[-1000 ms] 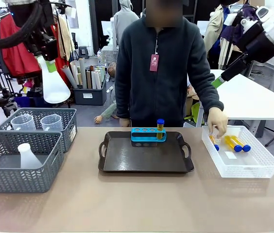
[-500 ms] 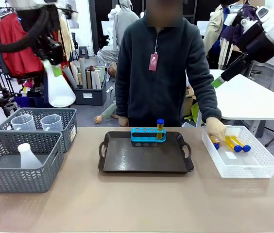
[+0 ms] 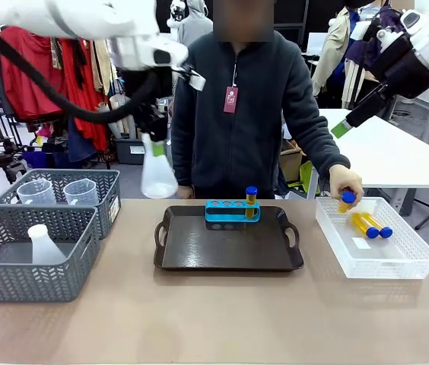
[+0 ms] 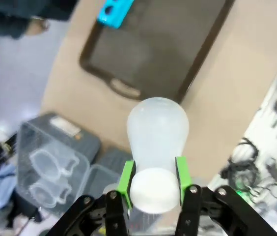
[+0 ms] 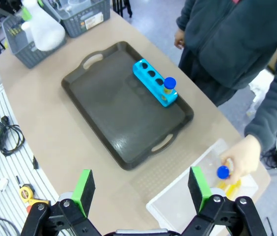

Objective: Prepare the laboratory tools.
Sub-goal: Pick up one Small flask and place it on the Handle tray.

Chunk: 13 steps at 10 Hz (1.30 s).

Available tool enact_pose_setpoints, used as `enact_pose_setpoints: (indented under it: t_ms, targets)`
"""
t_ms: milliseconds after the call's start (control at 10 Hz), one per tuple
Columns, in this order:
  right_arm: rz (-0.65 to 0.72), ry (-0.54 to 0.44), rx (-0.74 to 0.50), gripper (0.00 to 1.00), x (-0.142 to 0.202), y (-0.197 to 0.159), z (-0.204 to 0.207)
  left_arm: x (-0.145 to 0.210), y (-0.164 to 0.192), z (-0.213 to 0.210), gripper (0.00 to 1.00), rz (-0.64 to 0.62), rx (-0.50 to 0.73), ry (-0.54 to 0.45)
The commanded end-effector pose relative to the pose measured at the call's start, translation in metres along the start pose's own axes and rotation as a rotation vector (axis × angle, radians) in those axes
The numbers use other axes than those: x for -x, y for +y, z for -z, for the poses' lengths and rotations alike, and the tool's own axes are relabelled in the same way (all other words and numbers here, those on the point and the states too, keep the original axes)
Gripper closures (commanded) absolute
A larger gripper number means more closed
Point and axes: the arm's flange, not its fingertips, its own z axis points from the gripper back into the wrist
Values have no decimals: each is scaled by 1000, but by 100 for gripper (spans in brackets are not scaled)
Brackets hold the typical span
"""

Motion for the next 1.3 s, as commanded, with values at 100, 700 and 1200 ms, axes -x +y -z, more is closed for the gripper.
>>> enact_pose_setpoints:
  t_ms: [100,700,1200]
  targets:
    - [-1,-6,-2,0,0,0,-1,-63,9,28,100,176,8,-11]
    - [-1,-6,-2,0,0,0,-1,-165,-7,96,100,414,30,-11]
    - [-1,-6,-2,0,0,0,-1,-155,-19,113,100,393,43,-22]
